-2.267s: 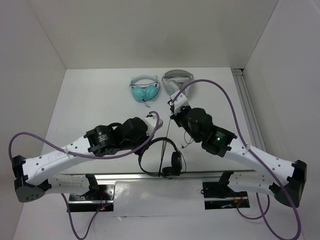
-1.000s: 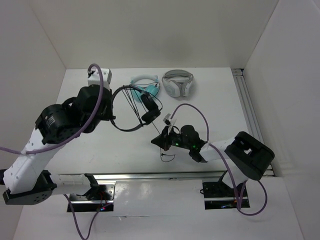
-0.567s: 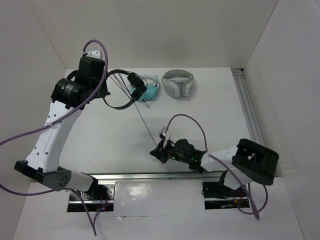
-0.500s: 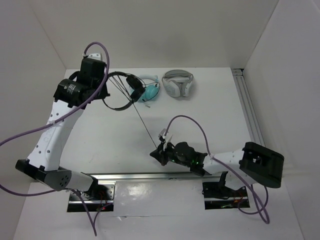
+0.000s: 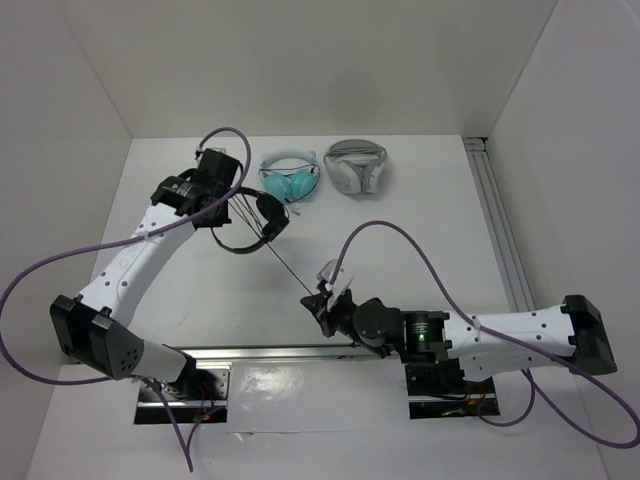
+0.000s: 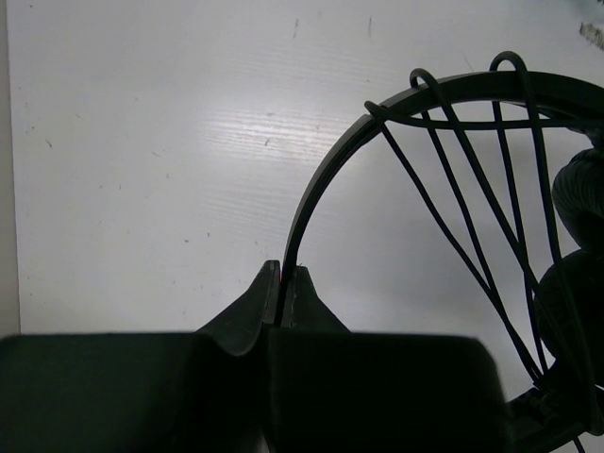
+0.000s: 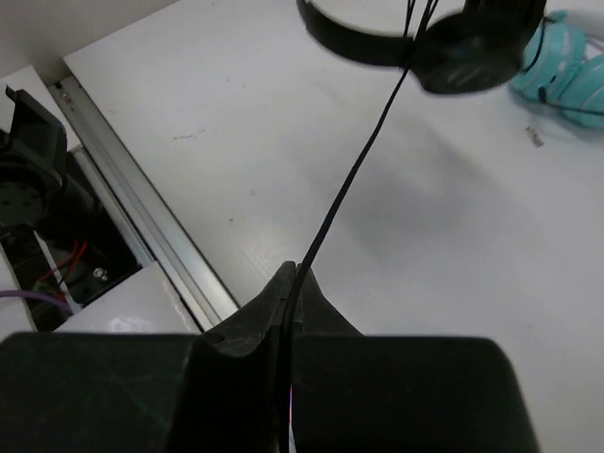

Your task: Wrap the headphones

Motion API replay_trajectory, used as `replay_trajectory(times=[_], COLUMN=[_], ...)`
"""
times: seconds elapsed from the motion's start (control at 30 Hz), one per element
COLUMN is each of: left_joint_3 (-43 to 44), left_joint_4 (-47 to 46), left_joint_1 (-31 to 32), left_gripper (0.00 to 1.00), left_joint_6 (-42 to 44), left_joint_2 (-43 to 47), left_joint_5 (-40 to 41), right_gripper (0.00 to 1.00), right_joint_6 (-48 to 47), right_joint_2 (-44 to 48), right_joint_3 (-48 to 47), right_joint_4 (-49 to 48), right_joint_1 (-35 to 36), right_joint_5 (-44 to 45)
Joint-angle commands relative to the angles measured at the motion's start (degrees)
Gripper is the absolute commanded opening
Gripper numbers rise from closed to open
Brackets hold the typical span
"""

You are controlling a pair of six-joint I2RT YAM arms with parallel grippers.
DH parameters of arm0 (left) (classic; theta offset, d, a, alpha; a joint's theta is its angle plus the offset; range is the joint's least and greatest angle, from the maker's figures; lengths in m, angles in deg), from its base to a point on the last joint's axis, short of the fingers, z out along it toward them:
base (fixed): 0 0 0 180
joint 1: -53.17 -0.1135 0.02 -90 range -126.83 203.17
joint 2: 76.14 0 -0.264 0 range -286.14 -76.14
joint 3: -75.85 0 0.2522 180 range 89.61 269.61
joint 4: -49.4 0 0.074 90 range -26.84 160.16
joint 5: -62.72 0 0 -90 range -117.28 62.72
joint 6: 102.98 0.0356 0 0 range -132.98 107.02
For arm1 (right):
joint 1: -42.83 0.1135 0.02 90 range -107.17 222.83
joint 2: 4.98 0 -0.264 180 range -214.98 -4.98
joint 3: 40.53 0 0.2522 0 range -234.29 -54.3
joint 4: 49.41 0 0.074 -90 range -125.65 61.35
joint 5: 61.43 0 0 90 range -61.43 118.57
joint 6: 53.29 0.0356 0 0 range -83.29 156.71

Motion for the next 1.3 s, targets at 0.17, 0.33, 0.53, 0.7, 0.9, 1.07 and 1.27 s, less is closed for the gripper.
replay_trajectory(times=[0.17, 0.33, 0.53, 0.7, 0.9, 1.07, 1.27], left_joint_3=[-6.85, -13.62, -19.69, -17.07, -12.85, -7.94, 2.35], left_joint_4=[-6.00, -7.50, -10.74, -8.38, -3.02, -1.53, 2.51], left_joint_1=[7.08, 16.03, 27.03, 36.69, 44.51, 45.23, 45.23], left_gripper=[0.00, 0.00, 0.00, 0.00, 0.00, 0.00, 0.00], left_joint_6=[1.94, 3.78, 7.21, 8.45, 9.15, 9.15, 9.15], left_joint_2=[-0.28, 3.66, 12.97, 17.65, 18.26, 19.84, 17.74], left_joint_5=[-3.08, -4.14, -10.20, -12.40, -15.39, -14.16, -11.09], right_gripper=[0.00, 0.00, 0.00, 0.02, 0.02, 0.04, 0.04], right_joint_6=[-17.41, -24.39, -25.89, -26.94, -26.77, -22.90, -16.67], right_joint_2=[-2.94, -5.15, -5.68, -6.81, -9.71, -10.95, -13.93], right_joint_3=[-15.77, -22.97, -24.83, -23.43, -23.43, -21.94, -18.78], right_joint_4=[14.15, 13.37, 11.35, 10.20, 8.44, 8.44, 3.90], right_joint_1=[-0.88, -9.75, -18.02, -22.32, -30.67, -38.83, -44.92], right_joint_5=[15.31, 13.83, 7.85, 4.07, -4.16, -15.60, -36.79])
